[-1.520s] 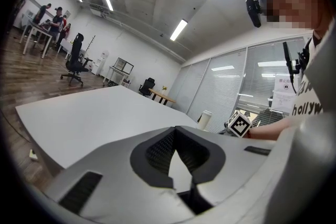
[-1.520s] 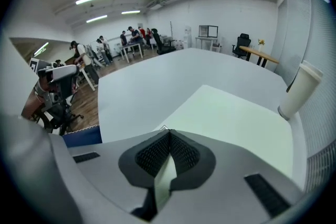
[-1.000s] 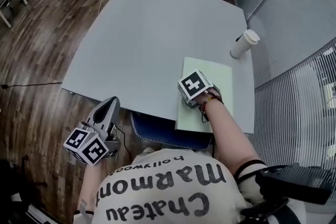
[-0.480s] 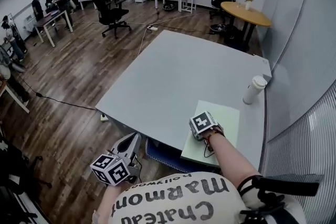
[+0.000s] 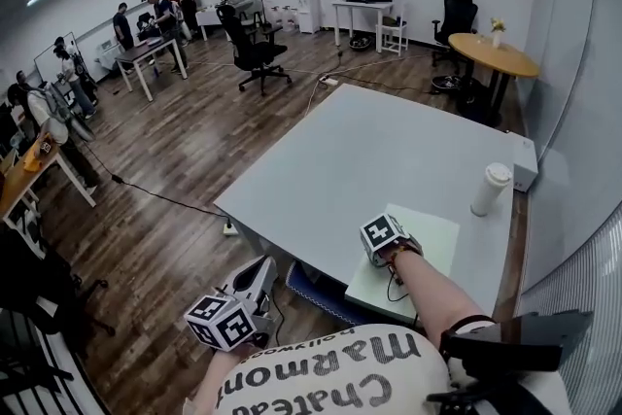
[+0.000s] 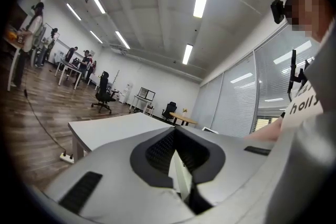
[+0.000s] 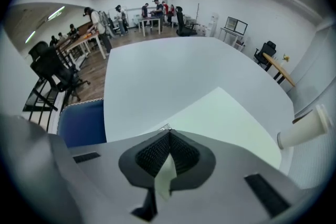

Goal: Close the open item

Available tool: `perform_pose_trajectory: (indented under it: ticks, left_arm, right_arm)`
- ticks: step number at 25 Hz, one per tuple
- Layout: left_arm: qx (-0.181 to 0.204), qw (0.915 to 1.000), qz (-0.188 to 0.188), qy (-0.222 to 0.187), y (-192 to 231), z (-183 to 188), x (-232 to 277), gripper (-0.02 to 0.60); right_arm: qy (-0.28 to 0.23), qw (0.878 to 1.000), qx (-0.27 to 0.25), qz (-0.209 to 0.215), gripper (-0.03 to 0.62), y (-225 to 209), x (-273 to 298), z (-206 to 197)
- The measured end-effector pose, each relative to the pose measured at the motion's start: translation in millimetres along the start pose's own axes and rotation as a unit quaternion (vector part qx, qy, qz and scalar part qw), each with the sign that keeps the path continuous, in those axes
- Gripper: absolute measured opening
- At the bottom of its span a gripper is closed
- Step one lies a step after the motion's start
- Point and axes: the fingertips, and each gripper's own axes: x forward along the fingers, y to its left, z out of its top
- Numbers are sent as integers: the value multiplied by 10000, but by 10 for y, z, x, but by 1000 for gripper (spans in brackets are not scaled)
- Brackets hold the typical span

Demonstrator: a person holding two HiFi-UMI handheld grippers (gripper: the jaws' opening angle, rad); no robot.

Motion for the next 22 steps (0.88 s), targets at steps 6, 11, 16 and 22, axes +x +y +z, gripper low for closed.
perform_pose_trajectory:
  ticks: [6,11,16,22]
  left_arm:
    - [-38,9999,42,118,-168,-194,-148,-6]
    - [-23,9999,3,127,-334,-271,-151,-6]
    - [94,9998,-151,47,-627,-314,-142,-6]
    - [72,10000,-13,28,-909,-477,-202,-6]
  right_arm:
    - [-445,9941,794,596,0,-77,-123,24]
    - [-2213,9443,1719,1727,0,-54,-681,251]
    - [-4144,8779,1239,2054,0,36,-1777,95]
    - [-4628,8795,664,888,0,-180,-2358,-585]
